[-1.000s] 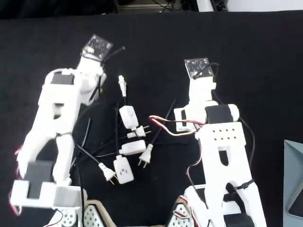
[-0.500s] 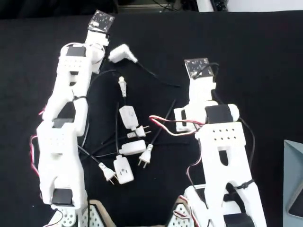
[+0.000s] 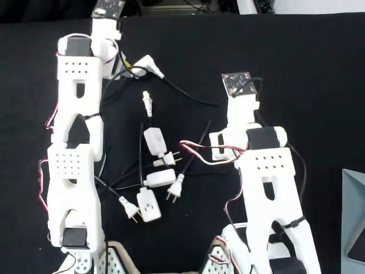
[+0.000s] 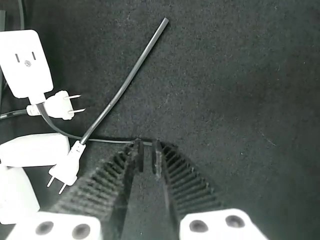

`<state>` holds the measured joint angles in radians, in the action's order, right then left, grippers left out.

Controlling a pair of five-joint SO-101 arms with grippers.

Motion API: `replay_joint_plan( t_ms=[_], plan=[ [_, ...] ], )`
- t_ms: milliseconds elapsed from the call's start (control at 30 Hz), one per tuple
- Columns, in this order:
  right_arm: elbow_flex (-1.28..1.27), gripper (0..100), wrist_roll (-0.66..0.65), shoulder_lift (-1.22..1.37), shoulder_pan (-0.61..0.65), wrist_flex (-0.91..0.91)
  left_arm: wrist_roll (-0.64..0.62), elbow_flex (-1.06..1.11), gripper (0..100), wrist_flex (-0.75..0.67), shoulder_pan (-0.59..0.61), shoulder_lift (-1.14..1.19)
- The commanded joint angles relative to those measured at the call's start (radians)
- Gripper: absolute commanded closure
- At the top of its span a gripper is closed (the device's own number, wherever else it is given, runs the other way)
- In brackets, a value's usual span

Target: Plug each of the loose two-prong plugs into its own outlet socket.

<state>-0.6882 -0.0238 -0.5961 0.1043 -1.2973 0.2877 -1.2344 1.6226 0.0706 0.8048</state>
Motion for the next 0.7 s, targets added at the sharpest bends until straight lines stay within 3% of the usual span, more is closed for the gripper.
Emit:
replay_joint_plan(
  t_ms=[0,333,667],
  plan=[
    [0.007,95.6,-0.002,-0.021,-0.012,0.014,-0.02,-0.182,72,0.141,0.001,-0.014],
    [0.004,95.6,-0.002,-0.021,0.008,0.015,-0.066,-0.09,72,0.141,0.048,-0.109],
    [-0.013,95.3,-0.002,-0.016,0.052,0.029,-0.063,0.458,72,0.14,0.008,-0.674]
  ],
)
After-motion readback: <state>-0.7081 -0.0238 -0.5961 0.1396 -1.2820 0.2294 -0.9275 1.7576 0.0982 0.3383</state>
